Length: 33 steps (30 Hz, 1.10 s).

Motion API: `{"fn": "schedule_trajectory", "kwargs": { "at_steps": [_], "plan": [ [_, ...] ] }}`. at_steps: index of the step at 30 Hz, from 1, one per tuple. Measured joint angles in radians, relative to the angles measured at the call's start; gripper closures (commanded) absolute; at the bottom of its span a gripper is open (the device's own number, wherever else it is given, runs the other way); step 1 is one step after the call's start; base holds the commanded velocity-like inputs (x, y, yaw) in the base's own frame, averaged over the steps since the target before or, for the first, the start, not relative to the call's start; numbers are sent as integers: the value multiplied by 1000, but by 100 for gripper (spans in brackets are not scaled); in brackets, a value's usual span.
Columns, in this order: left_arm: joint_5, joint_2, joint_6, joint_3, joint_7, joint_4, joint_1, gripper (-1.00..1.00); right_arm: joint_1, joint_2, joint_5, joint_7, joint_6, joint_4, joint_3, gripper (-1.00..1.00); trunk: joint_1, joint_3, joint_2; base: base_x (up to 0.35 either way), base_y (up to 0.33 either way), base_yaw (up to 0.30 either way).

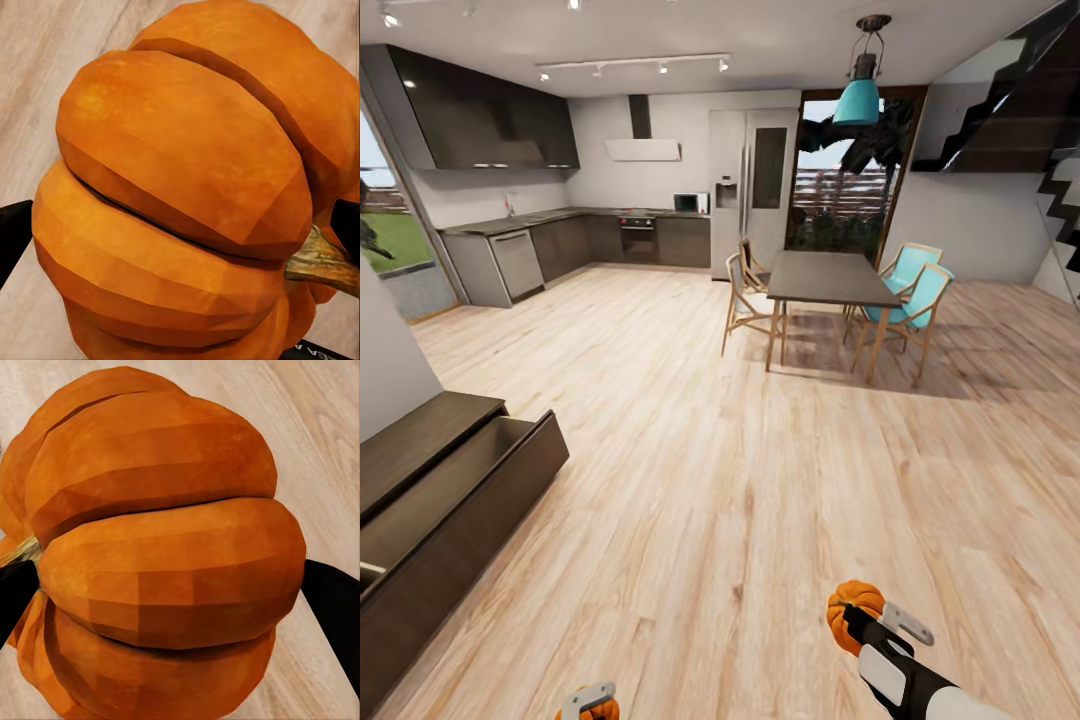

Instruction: Place each of the two pumpkins and all three candles from the living room inside a cabinet in the living room (use any cabinet), then make sure every cabinet is closed, and position the cauldron so it is next to a table in the living room.

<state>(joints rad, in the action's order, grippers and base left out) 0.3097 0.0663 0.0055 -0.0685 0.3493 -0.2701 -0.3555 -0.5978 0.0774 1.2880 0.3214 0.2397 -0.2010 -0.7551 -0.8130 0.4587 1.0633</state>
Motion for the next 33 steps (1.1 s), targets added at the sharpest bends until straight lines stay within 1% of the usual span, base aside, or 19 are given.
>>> {"fn": "schedule_trajectory", "kwargs": {
  "at_steps": [33],
  "plan": [
    [-1,0,-1,0,0,8,0,100,0,0,-1,0,0,0,0,100,0,0,0,321,-122,0]
  ]
}}
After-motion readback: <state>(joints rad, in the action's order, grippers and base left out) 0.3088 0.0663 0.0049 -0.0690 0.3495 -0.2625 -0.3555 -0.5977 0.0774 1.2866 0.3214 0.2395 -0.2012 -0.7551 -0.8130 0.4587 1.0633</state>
